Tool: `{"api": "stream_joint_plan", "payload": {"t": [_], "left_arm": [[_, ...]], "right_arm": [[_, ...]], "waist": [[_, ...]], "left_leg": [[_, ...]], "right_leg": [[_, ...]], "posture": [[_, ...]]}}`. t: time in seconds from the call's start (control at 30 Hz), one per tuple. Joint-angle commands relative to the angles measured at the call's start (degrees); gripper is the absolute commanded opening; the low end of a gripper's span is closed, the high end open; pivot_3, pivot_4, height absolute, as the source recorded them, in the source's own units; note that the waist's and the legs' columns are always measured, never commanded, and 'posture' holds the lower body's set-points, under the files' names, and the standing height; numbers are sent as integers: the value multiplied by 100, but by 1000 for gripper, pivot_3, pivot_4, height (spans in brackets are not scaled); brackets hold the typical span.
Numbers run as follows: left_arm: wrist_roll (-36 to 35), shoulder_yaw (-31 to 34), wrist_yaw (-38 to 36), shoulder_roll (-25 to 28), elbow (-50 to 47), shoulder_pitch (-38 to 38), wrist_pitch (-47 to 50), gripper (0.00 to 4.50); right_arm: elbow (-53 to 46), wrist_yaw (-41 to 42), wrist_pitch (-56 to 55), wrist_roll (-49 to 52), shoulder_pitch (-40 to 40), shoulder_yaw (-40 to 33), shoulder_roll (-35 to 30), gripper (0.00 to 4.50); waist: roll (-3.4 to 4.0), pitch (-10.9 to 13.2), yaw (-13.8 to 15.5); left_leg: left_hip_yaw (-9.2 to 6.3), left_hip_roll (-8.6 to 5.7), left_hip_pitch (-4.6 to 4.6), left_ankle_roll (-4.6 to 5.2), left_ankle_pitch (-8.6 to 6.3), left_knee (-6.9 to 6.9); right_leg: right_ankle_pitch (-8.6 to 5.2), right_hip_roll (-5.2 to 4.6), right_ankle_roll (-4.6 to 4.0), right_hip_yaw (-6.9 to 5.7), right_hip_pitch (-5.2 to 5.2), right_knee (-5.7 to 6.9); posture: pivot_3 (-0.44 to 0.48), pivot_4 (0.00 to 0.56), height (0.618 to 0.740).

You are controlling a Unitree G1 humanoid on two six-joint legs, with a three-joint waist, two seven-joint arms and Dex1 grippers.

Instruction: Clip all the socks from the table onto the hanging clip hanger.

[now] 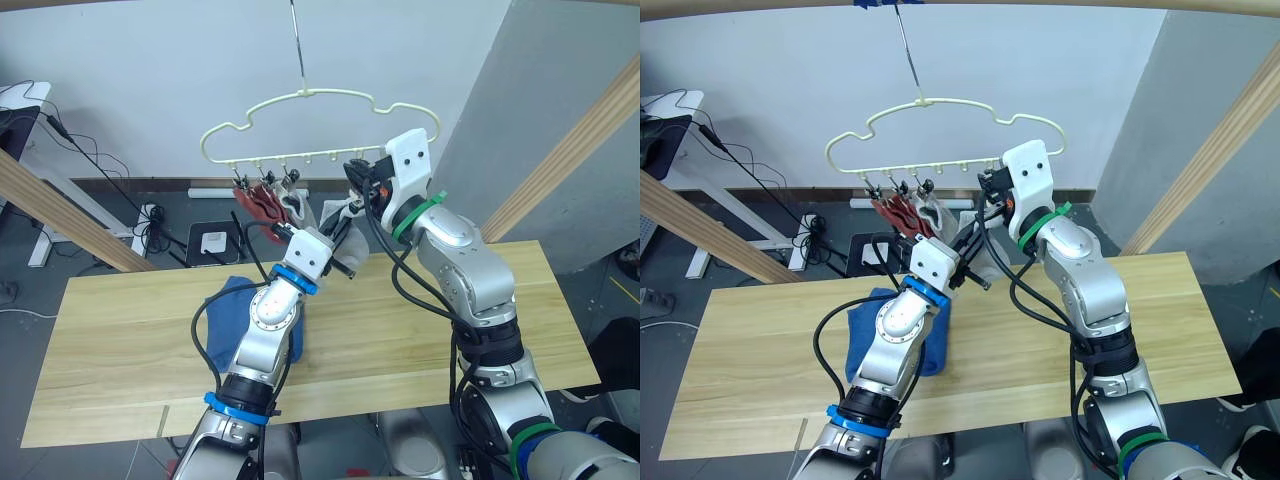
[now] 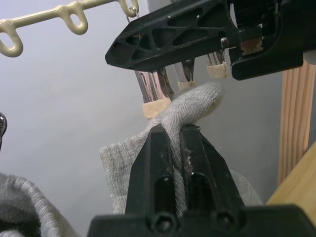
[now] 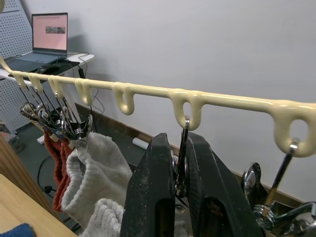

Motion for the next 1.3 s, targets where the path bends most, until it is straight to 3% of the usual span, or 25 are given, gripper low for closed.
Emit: {"api": "stream_joint_plan", "payload": {"t": [0.03,0.4,0.73,1.07,1.3], "left_arm": [[-19,11,26,-62,-76,-129,-117,0],[3,5,28,-79,128,-219,-212,0],[2,-86,-91,-65,283,-109,-30,0],[17,-44,-70,-86,336,-181,-54,0],[-40,20,-53,-121,364,-229,-148,0]], "right_arm": [[-282,-66,97,177,11,-116,75,17],[-463,-130,342,301,-12,-205,51,3914],[-1000,-46,710,579,124,-343,-158,3914],[-2064,777,1633,1552,478,-595,-1236,3914],[-2303,973,1678,1786,677,-493,-1740,3914]], "waist": [[0,0,1],[0,0,1],[0,0,-1],[0,0,1],[0,0,-6]], "left_leg": [[0,0,0,0,0,0],[0,0,-1,0,0,-2],[0,0,-1,0,0,-2],[0,-1,-3,1,0,-3],[1,-2,-3,1,0,-3]], "right_leg": [[0,0,0,0,0,0],[0,1,0,0,0,-2],[0,1,0,0,0,-3],[-1,1,1,0,0,-8],[-1,3,2,1,0,-8]], "posture": [[-257,301,733],[-257,301,733],[-271,297,733],[-272,301,733],[-278,301,733]]}}
